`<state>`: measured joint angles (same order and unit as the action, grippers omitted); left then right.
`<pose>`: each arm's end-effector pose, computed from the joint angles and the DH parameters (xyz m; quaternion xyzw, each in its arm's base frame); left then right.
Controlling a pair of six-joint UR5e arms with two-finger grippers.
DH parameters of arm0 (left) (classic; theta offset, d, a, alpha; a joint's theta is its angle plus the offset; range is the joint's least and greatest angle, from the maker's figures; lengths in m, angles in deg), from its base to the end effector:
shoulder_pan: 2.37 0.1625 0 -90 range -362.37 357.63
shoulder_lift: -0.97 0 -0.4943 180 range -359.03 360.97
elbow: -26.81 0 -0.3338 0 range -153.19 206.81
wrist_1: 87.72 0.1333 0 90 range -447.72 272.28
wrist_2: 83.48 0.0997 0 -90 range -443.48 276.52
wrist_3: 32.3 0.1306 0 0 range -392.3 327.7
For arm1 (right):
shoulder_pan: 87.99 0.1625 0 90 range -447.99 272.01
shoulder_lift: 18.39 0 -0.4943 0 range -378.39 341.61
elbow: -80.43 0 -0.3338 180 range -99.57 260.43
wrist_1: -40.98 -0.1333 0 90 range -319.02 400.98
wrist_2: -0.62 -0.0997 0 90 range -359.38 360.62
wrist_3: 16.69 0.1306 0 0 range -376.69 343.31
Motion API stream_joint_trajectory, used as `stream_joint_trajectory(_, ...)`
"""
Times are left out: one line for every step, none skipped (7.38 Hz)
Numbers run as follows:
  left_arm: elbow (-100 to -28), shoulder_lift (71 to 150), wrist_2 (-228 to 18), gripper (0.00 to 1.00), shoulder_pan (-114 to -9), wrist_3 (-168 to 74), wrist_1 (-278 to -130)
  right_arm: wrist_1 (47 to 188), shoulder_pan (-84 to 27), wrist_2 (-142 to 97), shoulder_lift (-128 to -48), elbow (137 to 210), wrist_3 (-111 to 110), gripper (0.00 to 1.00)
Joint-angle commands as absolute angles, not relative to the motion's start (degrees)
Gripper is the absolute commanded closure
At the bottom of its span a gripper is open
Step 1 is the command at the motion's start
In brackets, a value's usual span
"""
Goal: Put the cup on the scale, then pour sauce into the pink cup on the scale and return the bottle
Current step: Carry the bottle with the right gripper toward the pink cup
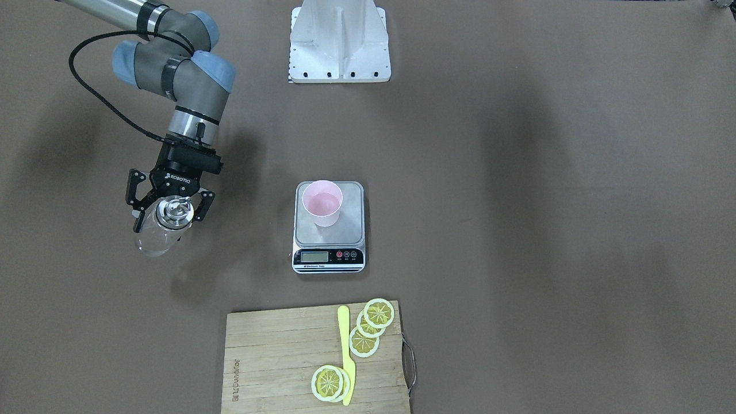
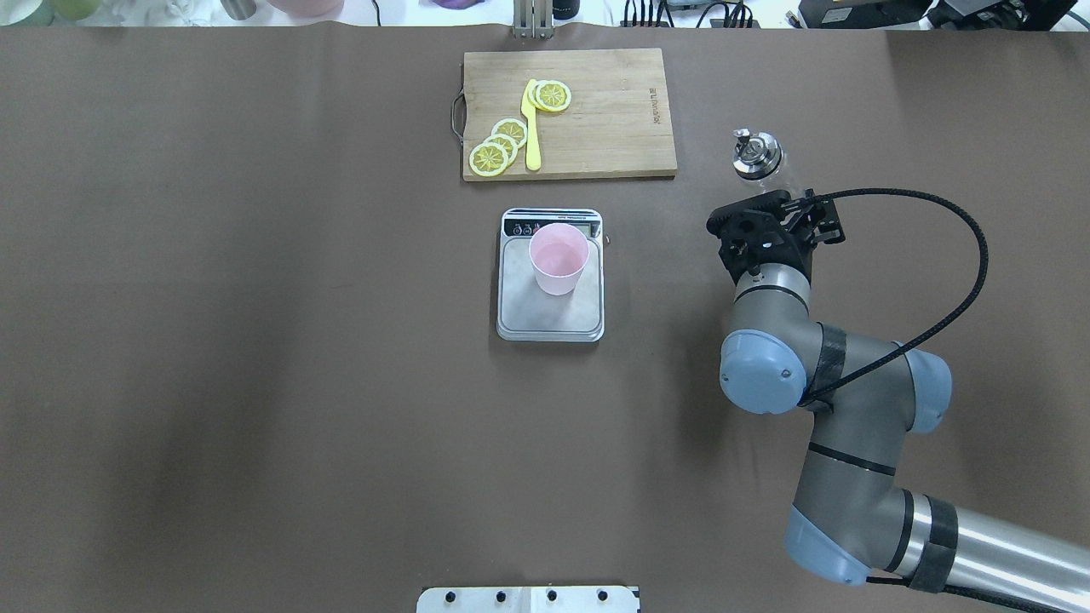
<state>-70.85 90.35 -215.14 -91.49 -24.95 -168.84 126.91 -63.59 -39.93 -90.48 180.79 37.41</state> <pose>-0.0400 -0.4231 0.7166 0.0051 0.3558 0.0614 0.9325 -0.4282 -0.4496 0.4932 0.4744 -0.0170 0.0285 0.8797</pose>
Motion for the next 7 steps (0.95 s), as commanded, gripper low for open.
stream_joint_trajectory(-70.92, 89.48, -215.14, 0.02, -91.49, -24.92, -168.84, 131.25, -65.13, -37.88, -88.02, 181.24, 35.28, 1.00)
stream_joint_trajectory(-70.75, 89.48, -215.14, 0.02, -91.49, -25.01, -168.84, 131.16, -65.14, -38.05, -86.26, 182.02, 27.95, 1.00)
stream_joint_trajectory(-70.66, 89.48, -215.05, 0.02, -91.49, -25.01, -168.84, 131.25, -65.22, -37.80, -85.63, 182.55, 24.57, 1.00)
stream_joint_trajectory(-70.57, 89.30, -215.05, 0.02, -91.49, -25.01, -168.84, 131.51, -65.75, -37.71, -85.80, 182.38, 24.45, 1.00)
stream_joint_trajectory(-70.57, 88.87, -215.13, 0.02, -91.49, -25.01, -168.84, 131.77, -65.93, -38.14, -85.72, 182.64, 24.71, 1.00)
stream_joint_trajectory(-70.57, 88.52, -215.31, 0.02, -91.49, -25.01, -168.84, 131.95, -65.93, -38.14, -85.98, 182.04, 24.62, 1.00)
stream_joint_trajectory(-70.57, 88.08, -215.31, 0.02, -91.49, -25.01, -168.84, 134.74, -65.93, -38.06, -86.07, 182.12, 24.71, 1.00)
